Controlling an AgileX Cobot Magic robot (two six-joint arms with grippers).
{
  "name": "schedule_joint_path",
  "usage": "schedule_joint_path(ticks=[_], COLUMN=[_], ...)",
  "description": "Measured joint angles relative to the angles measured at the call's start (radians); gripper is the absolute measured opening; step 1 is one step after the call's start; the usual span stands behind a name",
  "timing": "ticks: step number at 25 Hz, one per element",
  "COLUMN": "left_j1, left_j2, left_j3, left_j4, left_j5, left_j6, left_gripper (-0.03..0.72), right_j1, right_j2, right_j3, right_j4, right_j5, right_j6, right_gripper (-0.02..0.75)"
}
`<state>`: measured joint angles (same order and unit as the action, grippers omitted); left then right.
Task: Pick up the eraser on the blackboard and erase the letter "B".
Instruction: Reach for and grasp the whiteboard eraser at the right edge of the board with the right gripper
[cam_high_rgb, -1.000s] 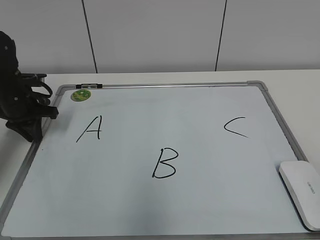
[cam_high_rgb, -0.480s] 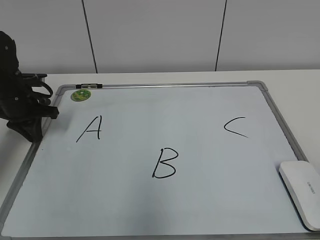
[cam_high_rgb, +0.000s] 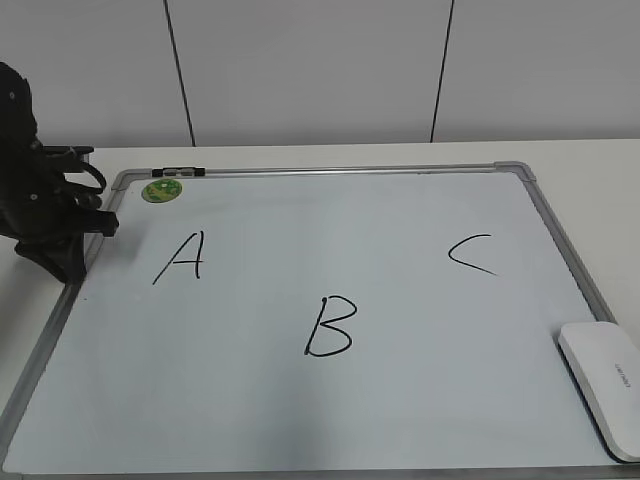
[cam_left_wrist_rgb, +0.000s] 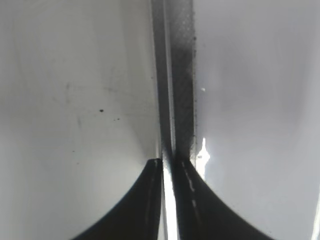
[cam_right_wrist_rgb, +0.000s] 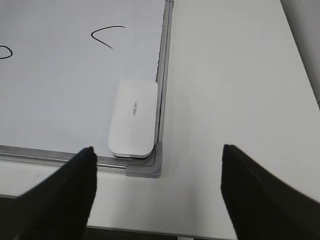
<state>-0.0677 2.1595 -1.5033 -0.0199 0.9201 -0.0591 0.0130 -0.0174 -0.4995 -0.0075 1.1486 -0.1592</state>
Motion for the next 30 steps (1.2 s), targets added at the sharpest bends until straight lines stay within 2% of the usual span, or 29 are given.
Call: schedule_joint_path(ticks=[9, 14, 21, 30], left_j1=[0.0, 0.0, 0.0, 0.0], left_j2=[0.0, 0.0, 0.0, 0.0], left_j3=[0.0, 0.0, 0.0, 0.0], left_j4=[-0.01, -0.014, -0.014, -0.014], left_j5=[0.0, 0.0, 0.0, 0.0], left_j6=[-0.011, -0.014, -0.014, -0.014], left_gripper=[0.03, 0.022, 0.022, 0.022], right_j1=[0.0, 0.0, 0.0, 0.0], right_j2=[0.007, 0.118, 0.378, 0.826], right_j3=[-0.009, -0.016, -0.077, -0.204], right_j4=[-0.002, 0.007, 0.063, 0.167], right_j5=[-0.011, -0.038, -0.064, -0.078], right_j6=[0.0, 0.0, 0.0, 0.0], right_gripper=[0.573, 0.573, 0.573, 0.573])
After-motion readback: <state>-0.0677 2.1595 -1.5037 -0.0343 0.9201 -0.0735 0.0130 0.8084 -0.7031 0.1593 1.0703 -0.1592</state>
